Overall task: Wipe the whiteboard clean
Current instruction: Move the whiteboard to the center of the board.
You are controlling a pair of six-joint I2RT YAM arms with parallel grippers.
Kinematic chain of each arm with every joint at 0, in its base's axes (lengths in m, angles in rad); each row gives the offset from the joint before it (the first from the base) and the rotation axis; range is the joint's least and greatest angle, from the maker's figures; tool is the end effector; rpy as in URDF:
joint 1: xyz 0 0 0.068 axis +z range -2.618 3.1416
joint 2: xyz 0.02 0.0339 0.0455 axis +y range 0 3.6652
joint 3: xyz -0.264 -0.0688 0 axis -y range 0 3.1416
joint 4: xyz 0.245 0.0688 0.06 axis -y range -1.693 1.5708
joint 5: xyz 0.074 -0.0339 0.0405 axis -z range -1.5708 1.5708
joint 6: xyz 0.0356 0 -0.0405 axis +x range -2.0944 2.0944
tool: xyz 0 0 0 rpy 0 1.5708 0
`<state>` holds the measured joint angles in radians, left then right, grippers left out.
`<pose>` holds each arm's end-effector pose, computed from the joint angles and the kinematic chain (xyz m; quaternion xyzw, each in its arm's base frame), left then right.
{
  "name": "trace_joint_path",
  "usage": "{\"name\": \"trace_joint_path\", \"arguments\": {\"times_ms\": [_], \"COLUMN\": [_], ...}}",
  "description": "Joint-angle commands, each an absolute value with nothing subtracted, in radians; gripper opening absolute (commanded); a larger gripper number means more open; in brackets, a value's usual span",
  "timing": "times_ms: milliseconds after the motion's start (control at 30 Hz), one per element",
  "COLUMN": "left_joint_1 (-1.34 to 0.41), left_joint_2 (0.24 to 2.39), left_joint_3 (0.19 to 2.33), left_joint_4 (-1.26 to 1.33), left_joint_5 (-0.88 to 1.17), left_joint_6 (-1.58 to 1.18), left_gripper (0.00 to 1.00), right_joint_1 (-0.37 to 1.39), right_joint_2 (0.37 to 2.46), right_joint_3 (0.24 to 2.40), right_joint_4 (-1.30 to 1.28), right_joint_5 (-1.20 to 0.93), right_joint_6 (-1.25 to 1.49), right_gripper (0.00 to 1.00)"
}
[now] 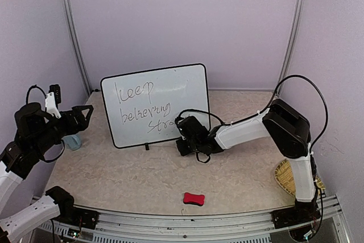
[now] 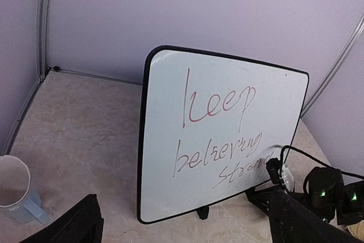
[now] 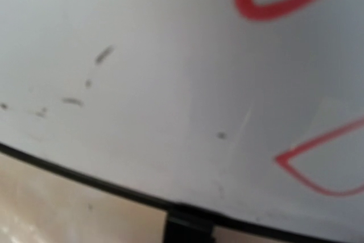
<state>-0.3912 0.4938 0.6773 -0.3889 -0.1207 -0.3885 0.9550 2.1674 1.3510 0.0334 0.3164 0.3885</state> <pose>0.1167 -0.0435 0.3200 -0.0370 0.7745 -0.1960 0.6003 0.2726 0.3661 0.1184 -0.1968 0.8925 0.1220 0.3872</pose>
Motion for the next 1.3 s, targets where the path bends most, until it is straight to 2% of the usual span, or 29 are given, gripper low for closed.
{"name": "trace_joint_path", "arguments": {"times_ms": [0,500,733,767,833,933,1033,1267], "left_joint_1": [-0.382,-0.382,-0.382,-0.382,-0.382,-0.382,-0.382,-0.382], "left_joint_2": [0.500,0.500,0.501,0.501,0.499,0.499,0.497,0.494], "left_joint_3": [0.667,0.667,0.667,0.667,0.667,0.667,0.667,0.667], "left_joint_4": [-0.375,-0.375,-0.375,-0.374,-0.374,-0.374,-0.375,-0.374], "left_joint_5": [-0.123,-0.122,-0.121,-0.122,-0.123,-0.121,-0.124,-0.124], "left_joint_6": [-0.379,-0.378,-0.378,-0.379,-0.378,-0.378,-0.378,-0.378], "left_gripper": [0.99,0.99,0.99,0.99,0.99,0.99,0.99,0.99], "right_joint_1": [0.941,0.934,0.932,0.932,0.933,0.933,0.933,0.941], "right_joint_2": [2.103,2.029,2.000,1.995,1.985,1.981,1.985,2.050], "right_joint_3": [1.318,1.178,1.154,1.149,1.138,1.135,1.141,1.218], "right_joint_4": [0.037,0.091,0.073,0.081,0.107,0.143,0.172,0.179], "right_joint_5": [0.253,0.139,0.171,0.174,0.172,0.181,0.208,0.277], "right_joint_6": [0.315,0.223,0.247,0.259,0.280,0.309,0.328,0.347], "right_gripper": [0.00,0.00,0.00,0.10,0.20,0.31,0.35,0.35]}}
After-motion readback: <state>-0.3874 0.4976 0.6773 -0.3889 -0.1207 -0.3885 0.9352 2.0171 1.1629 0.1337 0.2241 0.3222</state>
